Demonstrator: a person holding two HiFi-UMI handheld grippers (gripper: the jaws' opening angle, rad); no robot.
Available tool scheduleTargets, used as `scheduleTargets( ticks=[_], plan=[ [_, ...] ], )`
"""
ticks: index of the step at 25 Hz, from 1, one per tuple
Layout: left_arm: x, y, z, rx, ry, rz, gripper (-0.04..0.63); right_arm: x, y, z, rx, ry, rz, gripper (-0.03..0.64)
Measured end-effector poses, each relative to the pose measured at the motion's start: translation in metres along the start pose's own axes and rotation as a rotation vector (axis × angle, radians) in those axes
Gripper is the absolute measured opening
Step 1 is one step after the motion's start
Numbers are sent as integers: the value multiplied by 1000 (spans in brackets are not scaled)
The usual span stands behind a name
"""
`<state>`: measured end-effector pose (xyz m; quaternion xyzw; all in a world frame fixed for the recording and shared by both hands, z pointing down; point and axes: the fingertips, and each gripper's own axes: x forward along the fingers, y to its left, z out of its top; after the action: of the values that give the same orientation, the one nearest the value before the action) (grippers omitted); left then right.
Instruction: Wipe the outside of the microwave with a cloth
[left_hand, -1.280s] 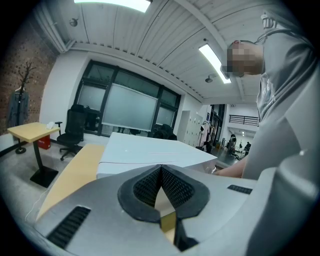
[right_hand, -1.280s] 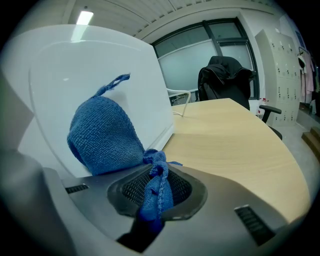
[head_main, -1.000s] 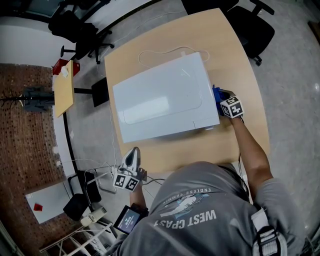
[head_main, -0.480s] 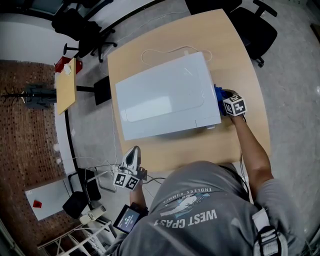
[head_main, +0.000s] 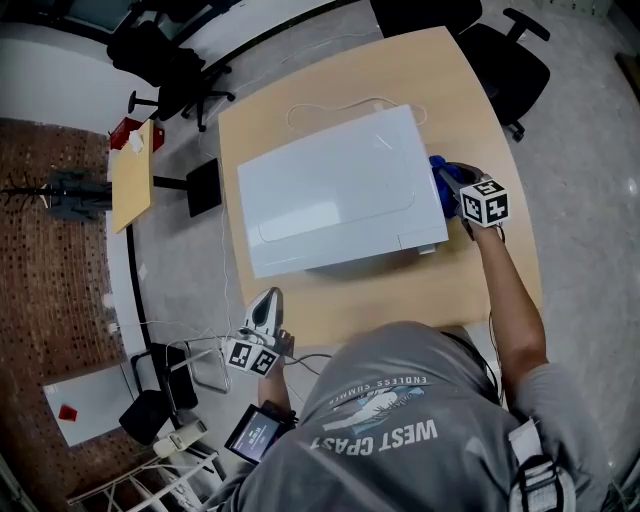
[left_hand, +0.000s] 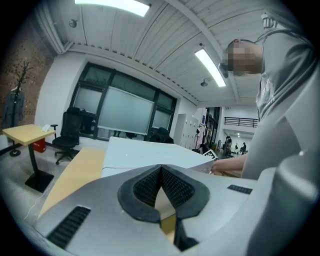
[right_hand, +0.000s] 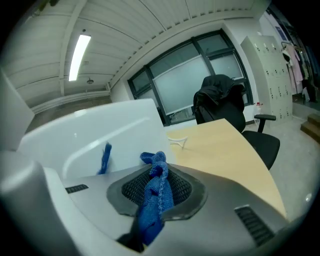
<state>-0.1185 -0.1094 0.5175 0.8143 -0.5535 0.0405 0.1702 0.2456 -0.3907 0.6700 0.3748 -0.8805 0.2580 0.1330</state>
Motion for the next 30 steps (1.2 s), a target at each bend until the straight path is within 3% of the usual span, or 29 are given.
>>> scheduleTargets(
  ticks=[8, 17, 22, 27, 30],
  plan=[
    [-4, 25, 25, 36, -63, -66, 23, -49, 44, 91, -70, -162, -9, 69],
    [2, 30, 66, 135, -124, -203, 23, -90, 113, 178, -212, -287, 22, 69],
    [8, 23, 94, 193, -149, -308, 23, -93, 172, 211, -288, -322, 88, 69],
    [19, 8, 111, 289, -119, -442, 23, -86, 238, 230, -358, -337, 188, 69],
    [32, -3, 128, 274, -150, -499, 23, -82, 270, 236, -387, -345, 243, 69]
  ],
)
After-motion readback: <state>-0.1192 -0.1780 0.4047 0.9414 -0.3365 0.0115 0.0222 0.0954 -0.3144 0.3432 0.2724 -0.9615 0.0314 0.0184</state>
